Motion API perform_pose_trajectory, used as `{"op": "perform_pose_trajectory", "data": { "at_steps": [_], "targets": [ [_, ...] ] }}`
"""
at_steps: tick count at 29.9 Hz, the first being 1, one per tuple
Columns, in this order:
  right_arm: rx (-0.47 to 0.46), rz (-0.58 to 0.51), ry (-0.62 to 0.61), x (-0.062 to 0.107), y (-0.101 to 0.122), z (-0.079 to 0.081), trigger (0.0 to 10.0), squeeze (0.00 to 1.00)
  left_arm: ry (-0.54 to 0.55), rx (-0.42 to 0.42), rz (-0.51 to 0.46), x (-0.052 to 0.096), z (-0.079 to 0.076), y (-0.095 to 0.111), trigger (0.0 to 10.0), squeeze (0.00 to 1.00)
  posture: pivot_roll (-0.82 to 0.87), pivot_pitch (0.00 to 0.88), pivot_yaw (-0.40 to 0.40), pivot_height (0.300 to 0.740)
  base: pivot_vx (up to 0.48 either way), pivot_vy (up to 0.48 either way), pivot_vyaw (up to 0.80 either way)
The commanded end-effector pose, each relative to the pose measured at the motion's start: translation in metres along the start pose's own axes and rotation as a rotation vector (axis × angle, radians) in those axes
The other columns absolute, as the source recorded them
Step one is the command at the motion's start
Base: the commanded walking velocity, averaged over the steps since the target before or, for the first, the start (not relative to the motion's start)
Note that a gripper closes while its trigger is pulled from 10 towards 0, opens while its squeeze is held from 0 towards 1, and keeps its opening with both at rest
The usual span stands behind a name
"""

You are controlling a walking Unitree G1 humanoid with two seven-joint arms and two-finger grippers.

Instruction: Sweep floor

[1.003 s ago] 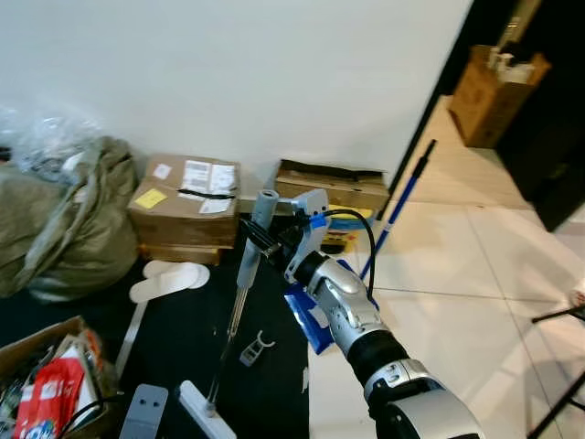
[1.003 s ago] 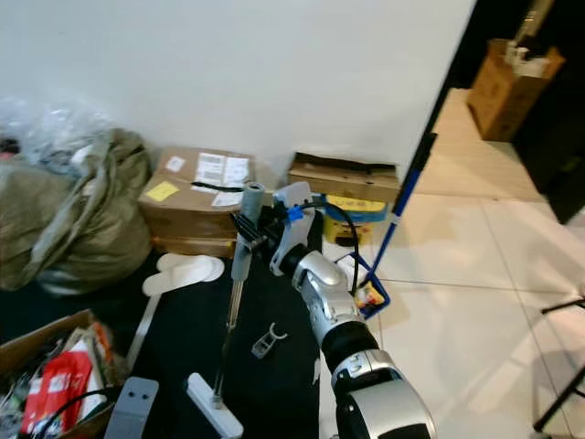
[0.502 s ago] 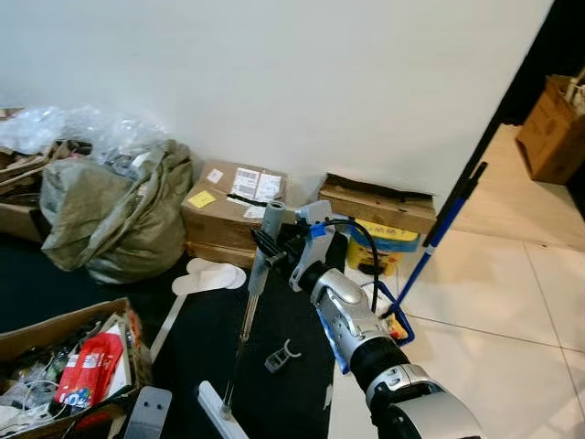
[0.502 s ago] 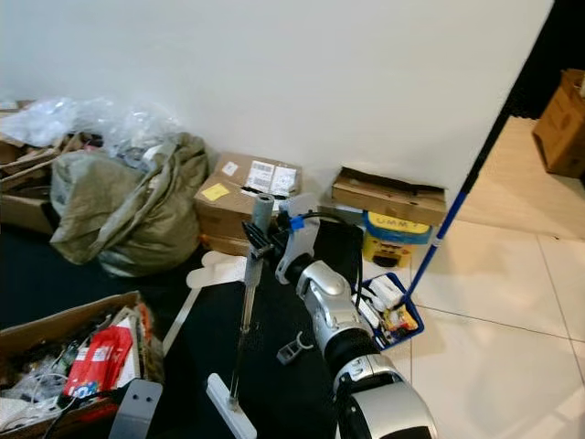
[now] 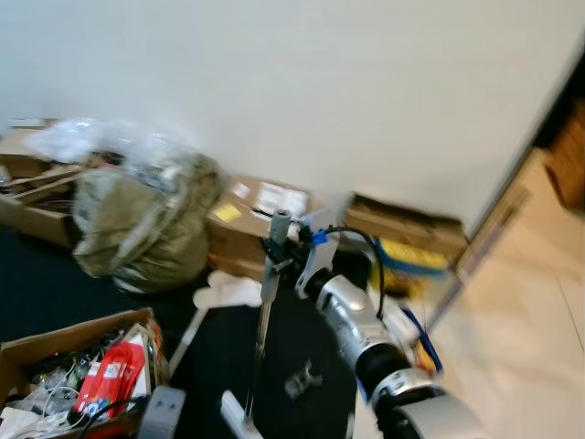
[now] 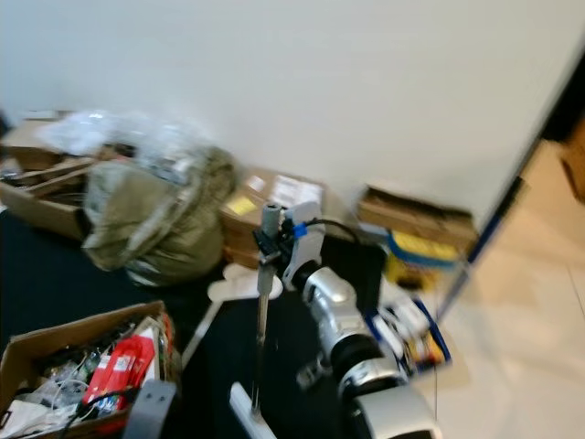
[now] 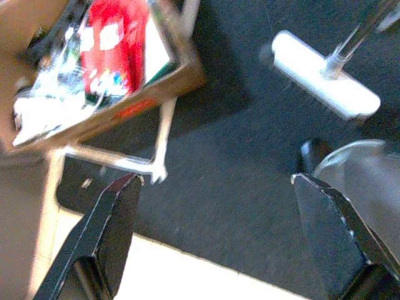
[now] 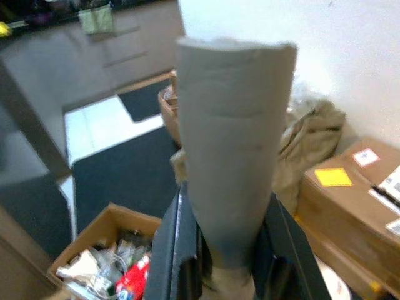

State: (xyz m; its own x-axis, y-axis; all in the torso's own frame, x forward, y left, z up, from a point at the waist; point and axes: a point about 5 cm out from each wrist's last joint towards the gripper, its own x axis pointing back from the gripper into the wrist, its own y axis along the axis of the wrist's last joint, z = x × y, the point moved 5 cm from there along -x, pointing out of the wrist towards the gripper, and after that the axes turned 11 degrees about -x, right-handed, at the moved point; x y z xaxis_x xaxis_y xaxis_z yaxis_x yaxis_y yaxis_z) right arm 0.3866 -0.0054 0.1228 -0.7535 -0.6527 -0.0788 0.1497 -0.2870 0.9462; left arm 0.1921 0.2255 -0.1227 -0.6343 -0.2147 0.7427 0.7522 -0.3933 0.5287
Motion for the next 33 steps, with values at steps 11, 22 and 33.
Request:
{"op": "perform_pose_trajectory", "data": {
  "at_steps": [11, 22, 33],
  "targets": [
    [0.020, -0.026, -0.085, -0.005, 0.014, -0.012, 10.0, 0.00, -0.035, 0.027, -0.003, 0.000, -0.010, 0.005, 10.0, 0.00, -0.04, 0.106, -0.028, 0.740, 0.151, 0.000, 0.00],
    [0.089, 0.097, -0.226, 0.007, -0.005, -0.037, 10.0, 0.00, -0.058, 0.036, -0.006, 0.001, -0.014, 0.003, 10.0, 0.00, -0.05, 0.113, -0.022, 0.740, 0.000, -0.335, -0.35],
    [0.023, 0.062, -0.208, 0.004, -0.006, -0.030, 10.0, 0.00, -0.046, 0.026, -0.010, 0.001, -0.011, 0.002, 10.0, 0.00, -0.04, 0.108, -0.020, 0.740, 0.000, 0.000, -0.64]
  ]
}}
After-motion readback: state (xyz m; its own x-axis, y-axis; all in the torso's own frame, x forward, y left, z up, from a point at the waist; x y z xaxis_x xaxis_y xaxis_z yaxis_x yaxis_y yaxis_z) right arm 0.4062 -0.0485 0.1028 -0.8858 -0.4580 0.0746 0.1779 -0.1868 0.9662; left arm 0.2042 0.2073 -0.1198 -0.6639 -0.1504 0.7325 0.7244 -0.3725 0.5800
